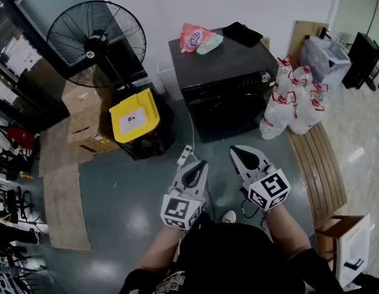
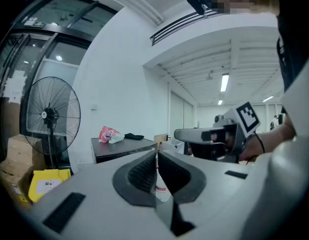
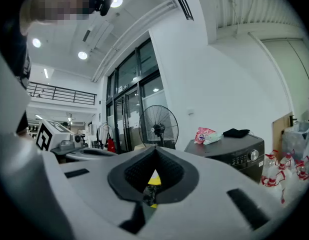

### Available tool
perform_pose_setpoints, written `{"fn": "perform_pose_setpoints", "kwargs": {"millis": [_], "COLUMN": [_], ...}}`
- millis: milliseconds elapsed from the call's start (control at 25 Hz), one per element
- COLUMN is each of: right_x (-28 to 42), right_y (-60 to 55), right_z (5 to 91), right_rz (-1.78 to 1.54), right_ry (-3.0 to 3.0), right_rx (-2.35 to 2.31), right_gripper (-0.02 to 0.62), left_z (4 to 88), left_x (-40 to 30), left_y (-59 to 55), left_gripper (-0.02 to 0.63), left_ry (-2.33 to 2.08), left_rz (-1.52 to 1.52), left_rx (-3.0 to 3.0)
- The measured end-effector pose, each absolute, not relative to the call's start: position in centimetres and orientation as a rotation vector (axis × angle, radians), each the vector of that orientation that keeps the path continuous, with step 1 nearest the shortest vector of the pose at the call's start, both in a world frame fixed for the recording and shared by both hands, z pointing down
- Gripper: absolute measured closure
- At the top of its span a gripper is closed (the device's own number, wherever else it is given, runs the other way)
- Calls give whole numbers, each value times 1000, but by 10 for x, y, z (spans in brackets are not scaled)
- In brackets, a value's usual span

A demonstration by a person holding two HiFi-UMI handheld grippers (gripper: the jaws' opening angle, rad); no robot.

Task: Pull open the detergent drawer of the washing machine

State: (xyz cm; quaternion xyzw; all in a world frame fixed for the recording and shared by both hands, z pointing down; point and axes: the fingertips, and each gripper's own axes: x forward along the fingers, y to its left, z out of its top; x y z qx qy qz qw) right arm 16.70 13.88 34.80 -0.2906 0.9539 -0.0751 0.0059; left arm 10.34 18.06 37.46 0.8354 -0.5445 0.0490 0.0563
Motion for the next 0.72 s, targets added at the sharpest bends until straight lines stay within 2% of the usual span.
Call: {"fn": "perform_pose_setpoints", "kwargs": {"millis": [720], "right_x": [157], "right_y": [126], "right_z": [349], "right_rz": [-327], "right_ry": [2937], "right_rx": [-877], "right_gripper": [588], "left_z": [371], "left_x": [90], "left_y": [177], "left_gripper": [586], "left_ry": [-1677], "left_rz": [107], "left_rx": [2522]}}
